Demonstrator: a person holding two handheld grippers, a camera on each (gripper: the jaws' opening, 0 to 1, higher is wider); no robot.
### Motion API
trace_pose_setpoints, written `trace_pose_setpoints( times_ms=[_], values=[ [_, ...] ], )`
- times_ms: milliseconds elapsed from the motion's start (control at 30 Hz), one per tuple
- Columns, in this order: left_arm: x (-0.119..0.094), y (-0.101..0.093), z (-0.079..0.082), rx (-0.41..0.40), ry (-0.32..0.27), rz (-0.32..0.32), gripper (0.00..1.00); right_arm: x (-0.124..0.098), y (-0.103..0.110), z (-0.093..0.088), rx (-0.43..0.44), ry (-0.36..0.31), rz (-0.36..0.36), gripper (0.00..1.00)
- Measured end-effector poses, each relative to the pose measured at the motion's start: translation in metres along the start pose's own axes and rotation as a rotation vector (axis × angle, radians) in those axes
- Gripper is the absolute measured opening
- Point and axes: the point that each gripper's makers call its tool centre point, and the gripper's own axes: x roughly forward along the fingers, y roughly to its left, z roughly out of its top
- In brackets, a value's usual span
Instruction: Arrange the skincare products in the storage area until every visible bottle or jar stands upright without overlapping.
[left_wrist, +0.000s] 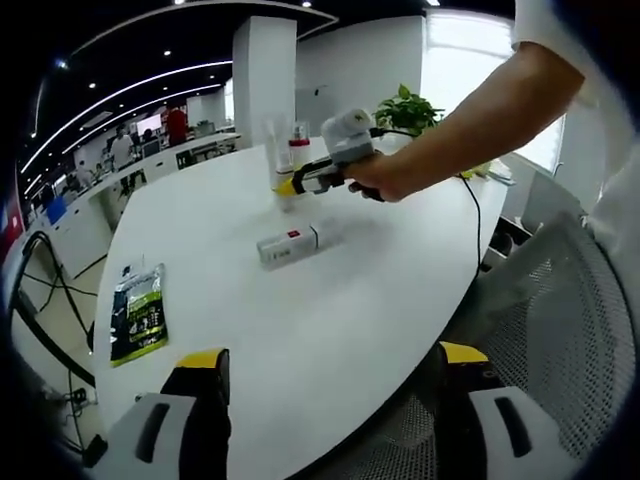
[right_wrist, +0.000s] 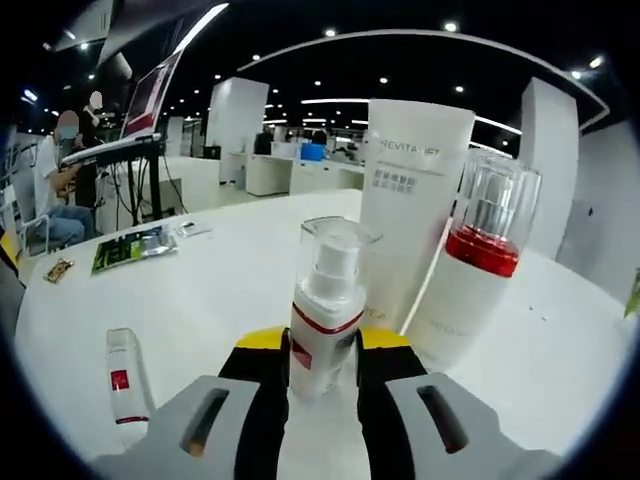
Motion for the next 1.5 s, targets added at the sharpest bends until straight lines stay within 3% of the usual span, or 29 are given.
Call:
trace_pose_setpoints(
  times_ms=[233, 433, 800, 1167, 1500],
  values=[
    [-0.001, 0.002, 0.001, 0.004, -0.005, 0.008, 0.85, -0.004, -0.003, -0.003, 0.086, 0.012, -0.006, 0.29],
    [0.000, -0.001, 0.000, 0.019, 0.000, 0.000, 0.84, -0.007, -0.006, -0.005, 0.122, 0.020, -0.017, 0.21],
    [-0.002, 0.002, 0.002, 0.018, -0.013, 0.013, 0.83, 0.004, -0.023, -0.012, 0.160, 0.038, -0.064, 0.20],
    [-0.003, 0.002, 0.003, 0.035, -0.015, 0.017, 0.81, 0.007, -0.021, -0.018, 0.159, 0.089, -0.089, 0.21],
    [-0.003, 0.003, 0.002, 0.050, -0.009, 0.022, 0.79, -0.003, -0.013, -0.029, 0.233, 0.103, -0.087, 0.25]
  ],
)
